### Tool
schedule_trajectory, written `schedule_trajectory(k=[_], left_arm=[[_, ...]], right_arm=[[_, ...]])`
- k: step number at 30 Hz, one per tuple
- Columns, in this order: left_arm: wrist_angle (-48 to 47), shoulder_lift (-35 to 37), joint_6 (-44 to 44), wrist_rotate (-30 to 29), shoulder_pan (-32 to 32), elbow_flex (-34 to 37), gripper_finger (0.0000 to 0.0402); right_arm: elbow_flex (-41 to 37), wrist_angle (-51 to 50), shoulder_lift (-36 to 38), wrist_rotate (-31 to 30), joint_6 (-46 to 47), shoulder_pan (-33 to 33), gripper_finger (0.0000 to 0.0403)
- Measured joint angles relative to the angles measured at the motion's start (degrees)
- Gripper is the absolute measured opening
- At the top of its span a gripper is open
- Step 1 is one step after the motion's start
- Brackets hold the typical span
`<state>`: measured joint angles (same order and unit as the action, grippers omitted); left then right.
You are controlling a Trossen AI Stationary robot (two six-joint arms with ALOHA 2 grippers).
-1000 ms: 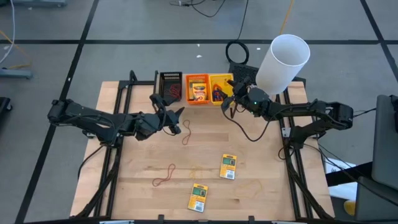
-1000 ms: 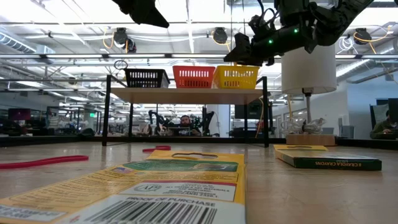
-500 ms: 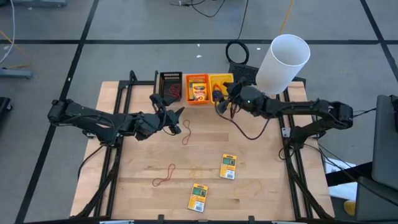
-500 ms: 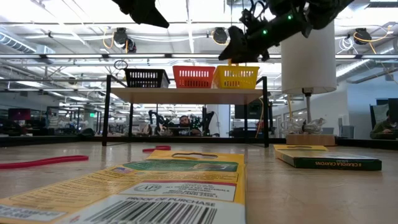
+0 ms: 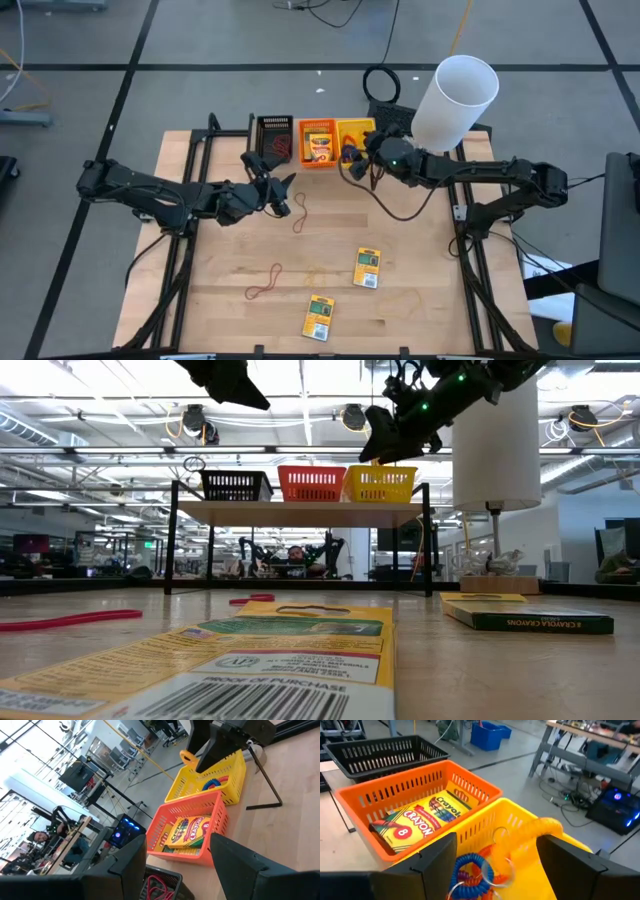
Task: Pick & Place Office Desk Supplies
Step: Put the yellow spring keychain into the yellow bin on the shelf, then put the yellow crayon box into the orange bin on the shelf
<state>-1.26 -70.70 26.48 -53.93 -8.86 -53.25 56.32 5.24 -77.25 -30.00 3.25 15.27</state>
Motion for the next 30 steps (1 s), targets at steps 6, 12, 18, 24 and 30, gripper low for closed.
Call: schedule_trajectory(k=[6,12,18,24,30], left_arm=[[-0.02,0.00,0.00,0.00,0.00,0.00,0.0209],[-0.09,0.00,-0.02,0.00,0.00,0.00,0.0209],[-0.30,0.00,-0.19,0.00,-0.02,0.00,0.0209],[-0.30,0.00,-0.22,0.00,0.00,0.00,0.0209],[-0.28,0.00,-0.20,-0.15,0.00,0.00,0.0209]], right_arm=[[0.08,-0.60,-0.01,-0.15,0.98,0.00,0.0263],[0.13,1.71,0.01,3.06,0.32,0.00,0.0262],[0.12,1.98,-0.02,-1.12,-0.31,-0.39,0.0262],[-0.15,1.62,0.03,-3.81,-1.77,-0.35,0.0262],[-0.23,2.26,0.00,16.86,-5.34,-0.41,0.0262]])
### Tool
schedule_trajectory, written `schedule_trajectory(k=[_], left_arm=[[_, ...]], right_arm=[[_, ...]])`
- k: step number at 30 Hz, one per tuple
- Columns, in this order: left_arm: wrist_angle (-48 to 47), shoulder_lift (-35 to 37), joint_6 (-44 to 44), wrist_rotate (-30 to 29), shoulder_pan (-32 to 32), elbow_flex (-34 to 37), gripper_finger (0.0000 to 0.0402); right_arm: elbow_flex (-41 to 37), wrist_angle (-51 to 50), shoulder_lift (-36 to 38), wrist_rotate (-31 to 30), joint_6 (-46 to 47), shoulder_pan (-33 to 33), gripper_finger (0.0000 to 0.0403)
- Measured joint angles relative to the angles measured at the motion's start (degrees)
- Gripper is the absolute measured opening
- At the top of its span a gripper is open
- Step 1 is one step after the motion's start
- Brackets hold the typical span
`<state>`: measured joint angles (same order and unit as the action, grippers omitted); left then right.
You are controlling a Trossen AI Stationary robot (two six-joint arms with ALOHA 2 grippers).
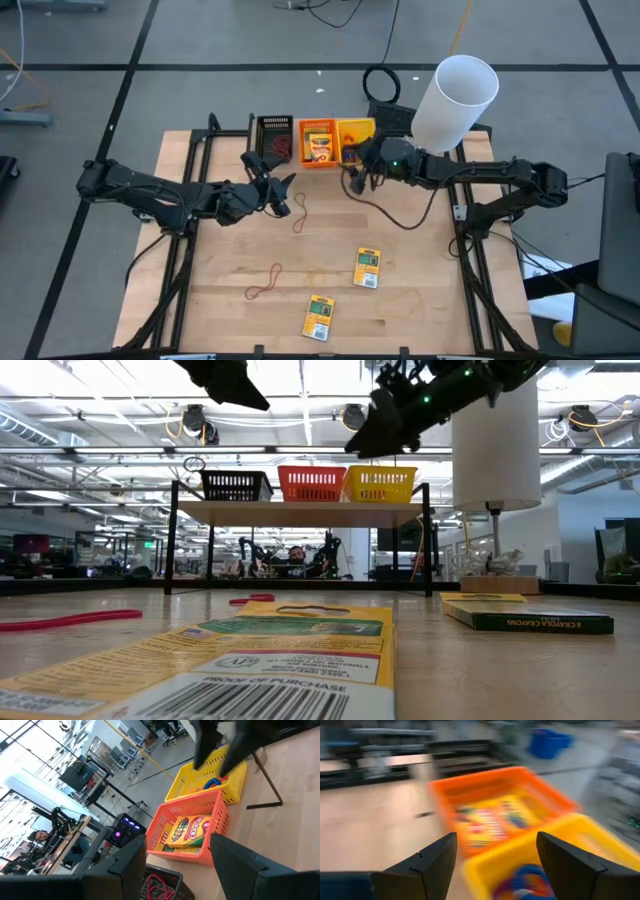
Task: Pick & Place Office Desk Supplies
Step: Put the yellow crayon box into the orange bin on the shelf
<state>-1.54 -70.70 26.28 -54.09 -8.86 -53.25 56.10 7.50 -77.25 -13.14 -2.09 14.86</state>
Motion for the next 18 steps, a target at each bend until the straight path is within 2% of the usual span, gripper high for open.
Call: schedule_trajectory(k=[3,6,10,18], left_arm=[[-0.07,0.00,-0.05,-0.28,-0.29,0.00,0.0209],[-1.49,0.00,-0.02,-0.15,-1.29,-0.04,0.0209],[-4.47,0.00,-2.76,2.46,-3.95,-0.04,0.0209],[-5.76,0.00,-10.45,17.74,-10.39,-0.04,0.0209]], right_arm=[[0.00,0.25,0.00,9.24,-1.49,-0.64,0.0262],[0.00,0.13,0.00,14.28,-3.56,-2.41,0.0262],[0.00,-0.03,0.00,15.38,-6.44,-6.79,0.0262],[-0.02,-0.17,0.00,15.53,-9.55,-17.72,0.0262]])
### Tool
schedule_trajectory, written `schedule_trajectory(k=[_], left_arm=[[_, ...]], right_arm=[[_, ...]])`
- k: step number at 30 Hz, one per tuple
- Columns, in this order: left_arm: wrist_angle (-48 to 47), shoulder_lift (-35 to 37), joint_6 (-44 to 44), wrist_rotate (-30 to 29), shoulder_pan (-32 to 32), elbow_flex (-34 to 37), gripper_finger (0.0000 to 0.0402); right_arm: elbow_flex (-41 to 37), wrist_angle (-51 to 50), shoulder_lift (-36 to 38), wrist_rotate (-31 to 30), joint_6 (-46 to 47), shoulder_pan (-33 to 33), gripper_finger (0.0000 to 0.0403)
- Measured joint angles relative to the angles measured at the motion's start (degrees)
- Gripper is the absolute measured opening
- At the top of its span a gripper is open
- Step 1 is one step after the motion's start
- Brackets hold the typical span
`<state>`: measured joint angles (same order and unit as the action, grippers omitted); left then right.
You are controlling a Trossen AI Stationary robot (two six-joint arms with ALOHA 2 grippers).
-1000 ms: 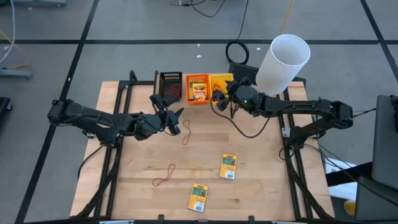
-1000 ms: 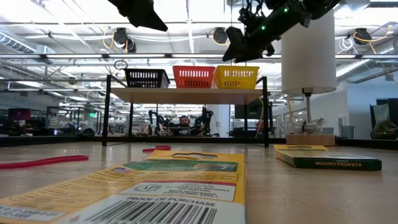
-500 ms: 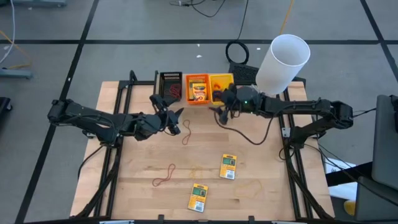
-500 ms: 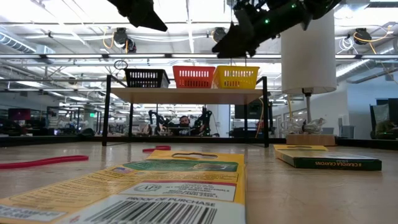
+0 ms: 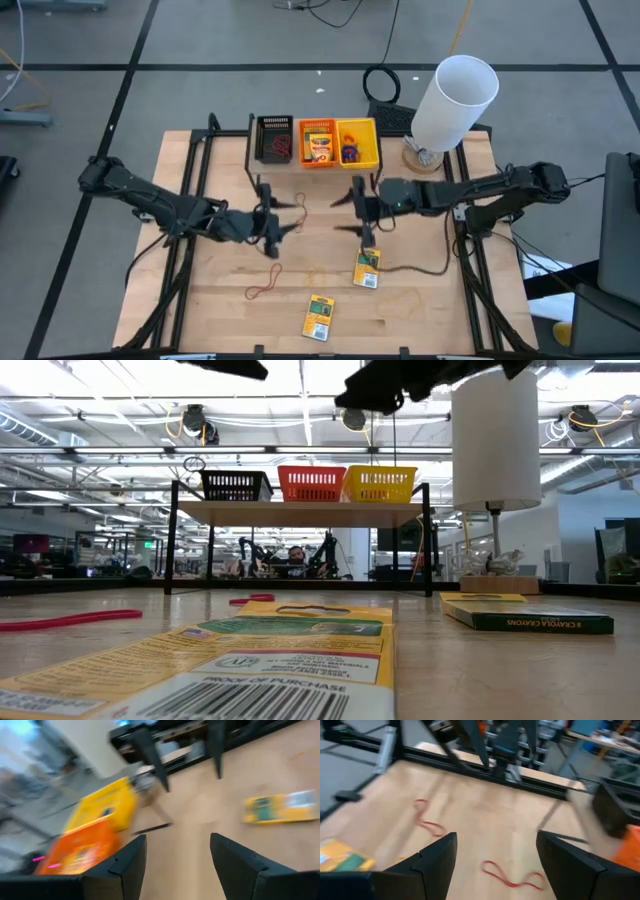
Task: Pick & Place Office Desk Supplies
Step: Put the yellow crayon box into the orange bin on the shelf
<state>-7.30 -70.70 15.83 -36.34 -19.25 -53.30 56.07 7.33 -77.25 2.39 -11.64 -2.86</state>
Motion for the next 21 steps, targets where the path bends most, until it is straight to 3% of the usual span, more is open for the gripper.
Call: schedule_trajectory(k=[4,9,12,21], left_arm=[[0.09,0.00,-6.13,7.92,-2.58,0.00,0.0209],[1.88,-0.80,-14.96,23.15,-3.45,0.00,0.0209],[4.46,-2.73,-19.42,29.47,-3.46,-0.02,0.0209],[8.74,-6.93,-23.91,30.45,-5.75,0.00,0.0209]], right_arm=[[0.00,-1.75,0.00,-0.02,2.79,-4.85,0.0262],[-0.15,-5.98,-0.10,-1.06,13.82,-9.22,0.0262],[-1.77,-2.53,-2.11,-1.16,19.83,-11.04,0.0262],[-4.61,5.52,-16.17,-0.64,33.76,-13.48,0.0262]])
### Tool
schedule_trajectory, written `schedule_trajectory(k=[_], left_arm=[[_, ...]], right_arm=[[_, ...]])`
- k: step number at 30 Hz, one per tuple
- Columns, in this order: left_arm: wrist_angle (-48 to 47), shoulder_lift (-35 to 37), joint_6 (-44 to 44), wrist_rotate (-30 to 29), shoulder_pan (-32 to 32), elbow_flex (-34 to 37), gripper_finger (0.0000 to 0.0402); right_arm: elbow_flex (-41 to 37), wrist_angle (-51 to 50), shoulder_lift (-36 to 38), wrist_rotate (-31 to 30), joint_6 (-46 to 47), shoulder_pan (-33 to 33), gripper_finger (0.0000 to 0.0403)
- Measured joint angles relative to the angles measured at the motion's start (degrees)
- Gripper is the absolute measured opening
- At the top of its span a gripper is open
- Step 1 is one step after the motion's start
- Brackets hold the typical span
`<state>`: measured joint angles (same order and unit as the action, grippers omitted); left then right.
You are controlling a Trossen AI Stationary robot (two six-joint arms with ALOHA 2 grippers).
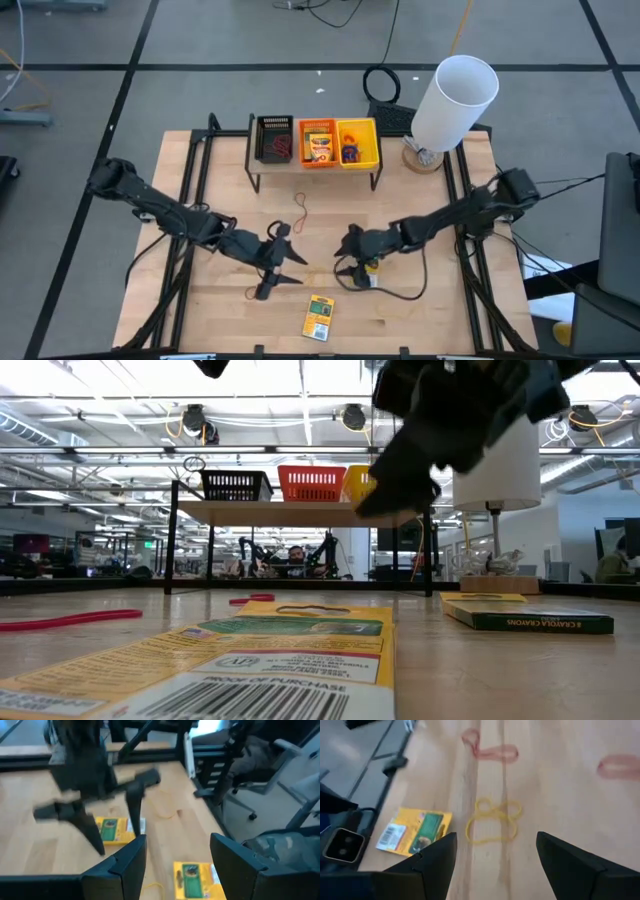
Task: Pick & Place Office Desk Supplies
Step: Put the yellow crayon box into the orange bin on the shelf
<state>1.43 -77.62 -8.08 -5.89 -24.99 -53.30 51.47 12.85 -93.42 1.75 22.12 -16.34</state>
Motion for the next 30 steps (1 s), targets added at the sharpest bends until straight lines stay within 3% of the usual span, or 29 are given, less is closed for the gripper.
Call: schedule_trajectory(k=[10,18,30], left_arm=[[6.38,-0.02,-1.51,-0.05,-5.36,0.00,0.0209],[7.39,-0.02,-1.46,-0.17,-7.43,0.00,0.0209],[7.73,-0.02,-0.76,-0.21,-7.30,0.00,0.0209]], right_arm=[[0.09,16.25,-9.64,7.54,8.20,-4.13,0.0262],[0.17,16.95,-11.55,7.35,13.34,-7.45,0.0262],[0.15,18.63,-11.54,2.47,13.67,-8.92,0.0262]])
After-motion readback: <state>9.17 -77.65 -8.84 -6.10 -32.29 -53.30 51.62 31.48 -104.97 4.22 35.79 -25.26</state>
